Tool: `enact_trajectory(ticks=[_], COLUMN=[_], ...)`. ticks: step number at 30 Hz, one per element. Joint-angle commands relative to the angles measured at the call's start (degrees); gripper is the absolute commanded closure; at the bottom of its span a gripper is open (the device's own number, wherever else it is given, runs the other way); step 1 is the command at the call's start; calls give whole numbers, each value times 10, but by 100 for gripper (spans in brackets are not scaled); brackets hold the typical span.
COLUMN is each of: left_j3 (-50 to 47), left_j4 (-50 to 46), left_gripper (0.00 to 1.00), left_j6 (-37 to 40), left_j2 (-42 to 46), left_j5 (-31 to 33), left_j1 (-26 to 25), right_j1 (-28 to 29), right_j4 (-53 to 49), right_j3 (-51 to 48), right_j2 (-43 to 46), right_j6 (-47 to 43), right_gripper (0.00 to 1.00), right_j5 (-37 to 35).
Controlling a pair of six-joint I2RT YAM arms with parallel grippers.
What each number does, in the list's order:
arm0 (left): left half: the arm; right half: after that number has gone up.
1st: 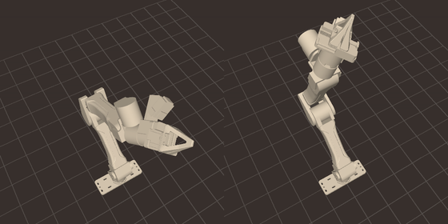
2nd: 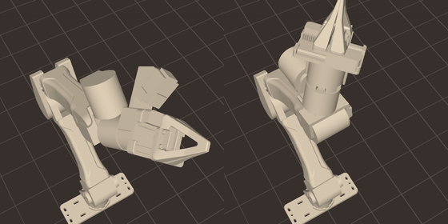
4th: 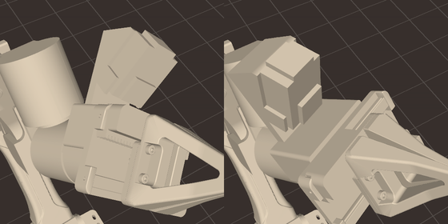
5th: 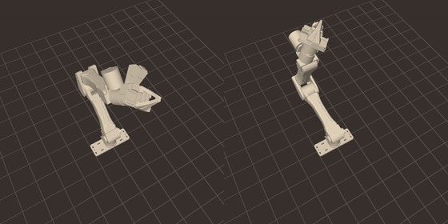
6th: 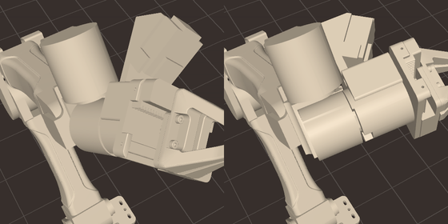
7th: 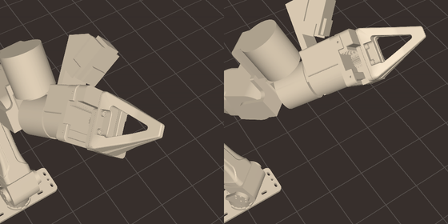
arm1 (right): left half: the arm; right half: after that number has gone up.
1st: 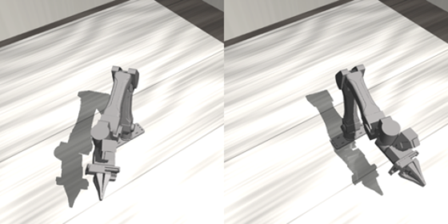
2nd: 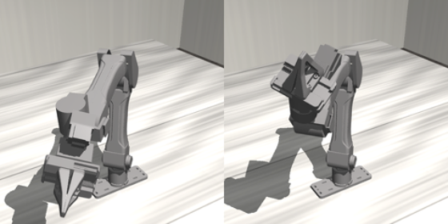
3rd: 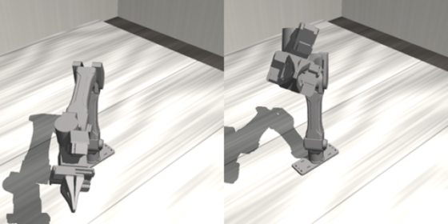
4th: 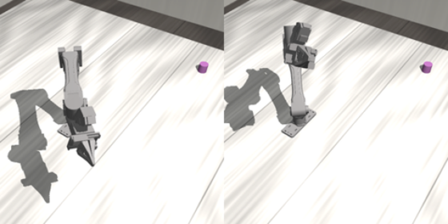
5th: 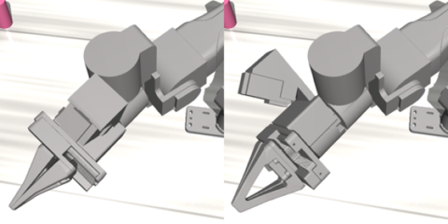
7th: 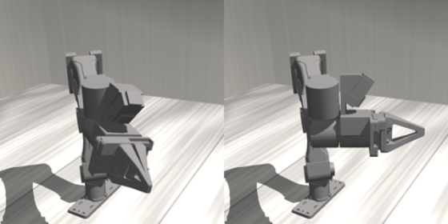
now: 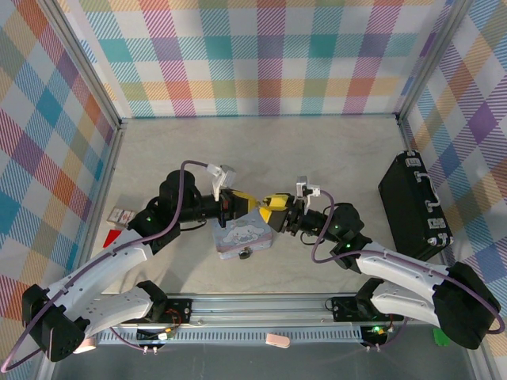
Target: Unlock the padlock with the key
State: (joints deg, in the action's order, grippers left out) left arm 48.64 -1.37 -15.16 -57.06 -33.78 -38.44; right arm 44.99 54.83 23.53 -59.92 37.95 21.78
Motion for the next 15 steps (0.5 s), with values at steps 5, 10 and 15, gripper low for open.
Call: enact_trajectory(ticks=[5, 10, 15], left_j3=[20, 21, 20], left_j4=[36, 39, 44], left_gripper=[100, 100, 100], left_j6=[-6, -9, -12], left_j2=[-2, -5, -11], left_j5=[-47, -53, -64], left_j1=[6, 6, 6], right_j1=[-3, -3, -3], right_j4=[10, 12, 10], right_j3=[16, 22, 20], right_j2=[-8, -12, -9], right_j6=[-18, -18, -20], right_gripper=[61, 70, 75], right_j5=[37, 49, 48])
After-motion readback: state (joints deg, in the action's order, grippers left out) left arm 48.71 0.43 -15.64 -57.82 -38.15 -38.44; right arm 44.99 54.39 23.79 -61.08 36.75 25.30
